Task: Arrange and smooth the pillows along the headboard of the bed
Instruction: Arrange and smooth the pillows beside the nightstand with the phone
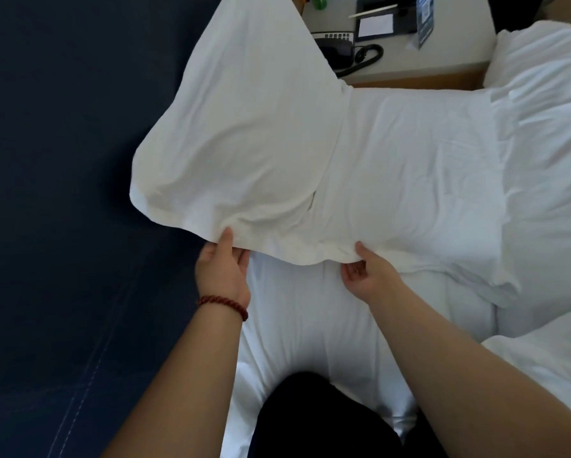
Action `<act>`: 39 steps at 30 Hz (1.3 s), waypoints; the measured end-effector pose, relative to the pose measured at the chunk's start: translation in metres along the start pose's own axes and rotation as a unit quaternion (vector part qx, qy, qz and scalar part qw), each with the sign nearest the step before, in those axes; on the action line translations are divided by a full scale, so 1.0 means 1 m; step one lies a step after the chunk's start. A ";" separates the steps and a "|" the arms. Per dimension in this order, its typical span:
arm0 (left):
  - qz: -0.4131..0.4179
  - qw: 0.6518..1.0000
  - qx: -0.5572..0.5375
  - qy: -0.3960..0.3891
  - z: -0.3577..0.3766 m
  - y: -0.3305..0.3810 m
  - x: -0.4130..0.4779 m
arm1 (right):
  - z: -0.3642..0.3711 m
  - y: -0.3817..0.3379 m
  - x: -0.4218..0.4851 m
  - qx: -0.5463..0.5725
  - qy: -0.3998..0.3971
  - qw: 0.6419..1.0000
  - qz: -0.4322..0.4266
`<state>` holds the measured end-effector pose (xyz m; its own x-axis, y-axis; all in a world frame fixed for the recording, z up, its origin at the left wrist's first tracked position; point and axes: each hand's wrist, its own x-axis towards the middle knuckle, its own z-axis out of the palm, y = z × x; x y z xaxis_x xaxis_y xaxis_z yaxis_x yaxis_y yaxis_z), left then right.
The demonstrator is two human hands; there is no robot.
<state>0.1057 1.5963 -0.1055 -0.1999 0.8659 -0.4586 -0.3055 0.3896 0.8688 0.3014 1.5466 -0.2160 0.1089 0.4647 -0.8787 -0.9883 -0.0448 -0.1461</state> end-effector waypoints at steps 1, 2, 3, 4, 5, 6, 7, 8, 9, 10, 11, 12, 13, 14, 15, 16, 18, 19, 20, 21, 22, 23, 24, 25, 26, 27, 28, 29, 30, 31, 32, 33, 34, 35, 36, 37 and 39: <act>-0.022 1.000 0.021 -0.009 0.004 -0.011 -0.001 | -0.007 -0.002 0.000 0.008 0.004 1.000 -0.012; -0.043 0.998 0.047 -0.016 0.009 -0.020 -0.002 | -0.015 -0.004 0.001 0.035 0.003 0.999 -0.025; -0.057 0.995 0.077 -0.021 0.014 -0.029 -0.004 | -0.022 -0.007 0.001 0.069 -0.001 0.997 -0.035; -0.063 0.992 0.107 -0.022 0.019 -0.038 -0.004 | -0.027 -0.012 0.001 0.095 -0.006 0.995 -0.041; -0.069 0.989 0.128 -0.023 0.024 -0.047 -0.002 | -0.030 -0.016 0.001 0.105 -0.011 0.993 -0.045; -0.084 0.987 0.134 -0.025 0.030 -0.055 -0.001 | -0.033 -0.019 0.003 0.102 -0.010 0.994 -0.048; -0.114 0.985 0.123 -0.031 0.036 -0.063 0.002 | -0.035 -0.022 0.003 0.089 -0.005 0.995 -0.050; -0.161 0.981 0.100 -0.038 0.042 -0.071 0.004 | -0.037 -0.024 0.001 0.074 0.003 0.996 -0.052; -0.212 0.974 0.065 -0.044 0.048 -0.078 0.006 | -0.042 -0.026 0.000 0.064 0.019 0.996 -0.058; -0.246 0.968 0.028 -0.046 0.053 -0.084 0.007 | -0.047 -0.028 0.001 0.060 0.043 0.995 -0.065; -0.246 0.968 0.010 -0.042 0.057 -0.090 0.010 | -0.054 -0.032 0.000 0.058 0.067 0.993 -0.075; -0.225 0.974 0.008 -0.027 0.058 -0.095 0.013 | -0.061 -0.037 0.001 0.061 0.087 0.990 -0.090; -0.196 0.980 0.025 -0.005 0.058 -0.098 0.016 | -0.069 -0.043 0.002 0.069 0.099 0.987 -0.107; -0.176 0.983 0.046 0.019 0.057 -0.099 0.017 | -0.076 -0.051 0.003 0.080 0.098 0.985 -0.119; -0.165 0.984 0.063 0.031 0.054 -0.099 0.018 | -0.082 -0.058 0.004 0.094 0.089 0.984 -0.125; -0.165 0.983 0.070 0.030 0.053 -0.098 0.018 | -0.086 -0.066 0.004 0.107 0.076 0.983 -0.129; -0.186 0.980 0.067 0.008 0.050 -0.097 0.015 | -0.094 -0.082 0.006 0.121 0.062 0.981 -0.138; -0.189 0.979 0.074 0.008 0.049 -0.097 0.013 | -0.097 -0.087 0.006 0.127 0.064 0.980 -0.141; -0.180 0.980 0.089 0.018 0.048 -0.097 0.012 | -0.098 -0.090 0.005 0.137 0.072 0.977 -0.145; -0.164 0.980 0.105 0.036 0.048 -0.098 0.012 | -0.101 -0.090 0.005 0.141 0.089 0.974 -0.151; -0.153 0.981 0.109 0.053 0.050 -0.098 0.012 | -0.104 -0.089 0.005 0.139 0.110 0.971 -0.158; -0.151 0.981 0.101 0.062 0.053 -0.100 0.012 | -0.105 -0.088 0.003 0.138 0.125 0.969 -0.164; -0.164 0.981 0.085 0.061 0.057 -0.103 0.011 | -0.106 -0.087 0.001 0.146 0.129 0.967 -0.165; -0.191 0.978 0.065 0.044 0.062 -0.108 0.009 | -0.108 -0.087 0.000 0.164 0.121 0.965 -0.164; -0.227 0.973 0.049 0.013 0.068 -0.115 0.005 | -0.109 -0.088 -0.002 0.176 0.105 0.966 -0.157; -0.262 0.964 0.044 -0.028 0.074 -0.121 -0.001 | -0.110 -0.091 -0.005 0.186 0.085 0.967 -0.152; -0.287 0.955 0.048 -0.062 0.081 -0.129 -0.008 | -0.110 -0.095 -0.007 0.190 0.076 0.968 -0.145; -0.301 0.948 0.051 -0.085 0.086 -0.136 -0.013 | -0.111 -0.099 -0.010 0.188 0.077 0.969 -0.143; -0.305 0.946 0.049 -0.094 0.091 -0.143 -0.018 | -0.115 -0.104 -0.013 0.186 0.077 0.969 -0.146; -0.298 0.950 0.037 -0.088 0.095 -0.149 -0.020 | -0.119 -0.109 -0.015 0.186 0.076 0.966 -0.161; -0.280 0.957 0.023 -0.066 0.097 -0.154 -0.020 | -0.124 -0.114 -0.019 0.178 0.080 0.963 -0.187; -0.253 0.966 0.023 -0.034 0.098 -0.159 -0.018 | -0.129 -0.119 -0.023 0.160 0.086 0.959 -0.218; -0.227 0.973 0.039 -0.003 0.098 -0.161 -0.016 | -0.135 -0.124 -0.025 0.137 0.090 0.955 -0.245; -0.205 0.977 0.062 0.020 0.097 -0.163 -0.015 | -0.139 -0.128 -0.028 0.101 0.100 0.954 -0.263; -0.192 0.978 0.076 0.031 0.096 -0.163 -0.014 | -0.141 -0.131 -0.032 0.080 0.107 0.952 -0.274; -0.192 0.978 0.080 0.028 0.097 -0.163 -0.015 | -0.141 -0.134 -0.035 0.074 0.110 0.950 -0.282; -0.233 0.970 0.070 -0.006 0.098 -0.161 -0.022 | -0.139 -0.140 -0.039 0.055 0.108 0.954 -0.273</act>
<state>0.2507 1.5452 -0.2172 -0.0598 0.5886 -0.8062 -0.2301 0.7778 0.5849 0.4505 1.4118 -0.2250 0.6185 0.1988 -0.7602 -0.7820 0.2501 -0.5709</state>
